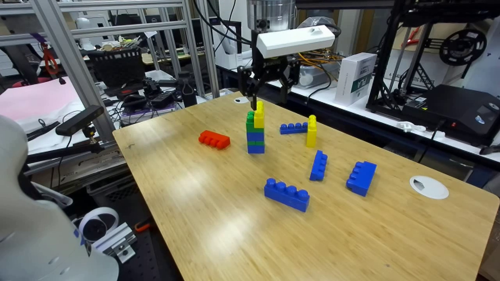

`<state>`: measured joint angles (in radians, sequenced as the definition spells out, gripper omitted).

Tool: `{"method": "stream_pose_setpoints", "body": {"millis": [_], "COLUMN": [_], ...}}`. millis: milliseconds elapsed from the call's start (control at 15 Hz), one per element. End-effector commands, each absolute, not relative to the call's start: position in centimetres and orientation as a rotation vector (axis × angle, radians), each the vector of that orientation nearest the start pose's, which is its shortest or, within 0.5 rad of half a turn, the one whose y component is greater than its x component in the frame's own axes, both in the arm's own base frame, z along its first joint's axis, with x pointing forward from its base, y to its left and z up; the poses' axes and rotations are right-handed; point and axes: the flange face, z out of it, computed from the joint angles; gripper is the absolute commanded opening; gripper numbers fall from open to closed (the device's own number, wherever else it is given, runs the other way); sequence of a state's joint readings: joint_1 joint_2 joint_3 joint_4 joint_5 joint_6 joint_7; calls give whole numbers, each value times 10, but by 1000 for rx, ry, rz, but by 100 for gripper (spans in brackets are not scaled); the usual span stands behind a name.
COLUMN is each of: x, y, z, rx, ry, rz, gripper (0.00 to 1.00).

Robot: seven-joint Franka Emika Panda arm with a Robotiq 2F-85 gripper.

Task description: Move the stack of blocks to the right and stack two blue blocks on it

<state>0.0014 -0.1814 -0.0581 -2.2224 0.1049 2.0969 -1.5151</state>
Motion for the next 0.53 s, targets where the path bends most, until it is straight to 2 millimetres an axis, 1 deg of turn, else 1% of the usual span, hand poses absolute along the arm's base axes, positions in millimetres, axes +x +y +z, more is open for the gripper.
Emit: {"method": "stream_pose_setpoints", "body": {"millis": [0,267,467], "x": [522,541,556], "y": [-10,-2,12], "z": [451,446,445], "rx": [-2385,-2391,-2458], "ry": [-1949,-1918,-1812], "rz": [-147,-145,-164], "gripper": [100,100,100]}}
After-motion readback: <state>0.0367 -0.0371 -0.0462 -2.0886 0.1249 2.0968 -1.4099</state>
